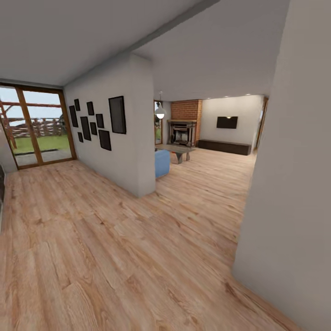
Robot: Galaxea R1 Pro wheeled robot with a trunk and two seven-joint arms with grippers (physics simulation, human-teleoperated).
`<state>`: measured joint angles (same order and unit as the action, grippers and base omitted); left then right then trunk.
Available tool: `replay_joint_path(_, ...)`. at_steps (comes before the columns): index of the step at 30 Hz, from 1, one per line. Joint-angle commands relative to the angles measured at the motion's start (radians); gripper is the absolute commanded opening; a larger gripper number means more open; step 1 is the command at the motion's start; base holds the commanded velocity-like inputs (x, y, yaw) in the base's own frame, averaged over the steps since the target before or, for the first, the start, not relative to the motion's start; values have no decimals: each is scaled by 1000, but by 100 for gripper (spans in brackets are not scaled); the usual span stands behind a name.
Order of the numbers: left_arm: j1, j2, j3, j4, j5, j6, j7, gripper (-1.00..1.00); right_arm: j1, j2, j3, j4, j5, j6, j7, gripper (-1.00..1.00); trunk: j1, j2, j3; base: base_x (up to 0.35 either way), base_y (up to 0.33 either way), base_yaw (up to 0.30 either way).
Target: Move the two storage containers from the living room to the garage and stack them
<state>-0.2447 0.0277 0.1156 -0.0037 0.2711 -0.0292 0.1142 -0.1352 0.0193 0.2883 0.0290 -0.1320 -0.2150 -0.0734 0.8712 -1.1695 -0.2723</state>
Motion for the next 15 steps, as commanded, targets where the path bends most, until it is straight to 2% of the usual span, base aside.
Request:
replay_joint_path(1,-1,0,8,1,0,-3,1,100,-1,-1,9,3,-11,-6,-4,100,1,-1,-1,322,0,9)
replay_joint_path(15,-1,0,8,1,0,-3,1,100,-1,-5,16,3,2,-7,-4,100,1,-1,-1,322,0,2)
